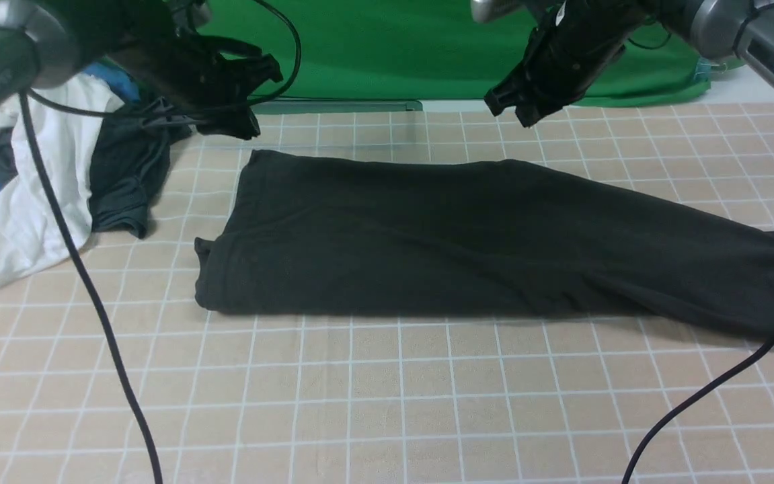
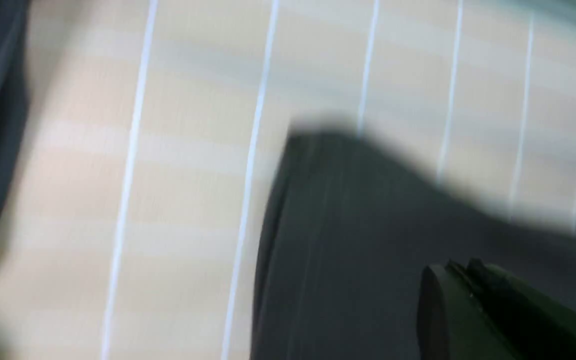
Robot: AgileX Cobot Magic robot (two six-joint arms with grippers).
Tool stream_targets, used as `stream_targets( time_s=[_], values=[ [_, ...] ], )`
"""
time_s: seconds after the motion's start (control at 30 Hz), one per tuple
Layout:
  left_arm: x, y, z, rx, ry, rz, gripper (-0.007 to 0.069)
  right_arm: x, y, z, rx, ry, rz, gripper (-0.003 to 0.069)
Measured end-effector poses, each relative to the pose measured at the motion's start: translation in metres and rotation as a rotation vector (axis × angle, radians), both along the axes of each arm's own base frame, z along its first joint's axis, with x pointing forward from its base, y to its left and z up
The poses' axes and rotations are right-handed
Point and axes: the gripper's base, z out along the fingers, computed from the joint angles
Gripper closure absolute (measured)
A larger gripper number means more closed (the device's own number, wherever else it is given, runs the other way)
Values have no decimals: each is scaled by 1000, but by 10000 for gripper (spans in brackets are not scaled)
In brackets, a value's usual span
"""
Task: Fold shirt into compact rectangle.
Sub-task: 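Pull the folded dark garment lengthwise by its ends to straighten it flat on the table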
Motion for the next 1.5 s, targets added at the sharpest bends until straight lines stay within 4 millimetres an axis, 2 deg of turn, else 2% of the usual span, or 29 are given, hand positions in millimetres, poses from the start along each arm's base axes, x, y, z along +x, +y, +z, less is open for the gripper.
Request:
stream_targets(
  time_s=[0.1,0.2,0.33,0.43,0.47,0.5,0.57,0.63,0.77,0.9,1.07,1.17,1.27,1.33,1.4,1.5],
  values=[
    [-18,4,15,23,101,-52,610,-2,-21,7,-14,45,-37,632],
    [-32,7,21,40,188,-96,610,-5,-47,29,3,15,-103,634],
    [-52,9,23,38,234,-95,610,-17,-59,53,16,-17,-134,634],
    [-78,10,13,26,318,-92,610,-33,-62,61,25,1,-136,634],
    [-96,10,4,10,380,-86,610,-51,-62,62,30,37,-132,634],
    [-100,10,1,7,393,-86,608,-53,-62,62,30,42,-132,634],
    [-117,10,-14,-7,437,-75,603,-79,-64,58,40,106,-129,634],
    [-122,12,-22,3,453,-52,578,-101,-68,52,33,143,-124,634],
    [-120,19,-24,59,432,40,461,-130,-76,34,26,167,-134,634],
    [-111,21,-28,63,366,85,274,-154,-82,25,33,156,-144,634],
    [-99,16,-54,7,382,101,67,-165,-83,15,29,182,-147,634],
    [-94,10,-70,-50,400,72,3,-165,-83,14,31,179,-147,634],
    [-91,4,-80,-108,422,41,1,-166,-83,15,32,181,-147,634],
    [-90,3,-83,-124,427,34,37,-167,-84,14,27,202,-147,634],
    [-89,4,-85,-122,437,26,127,-170,-85,13,13,229,-141,634],
    [-89,5,-88,-128,452,25,335,-173,-88,12,-27,253,-132,634]
  ],
)
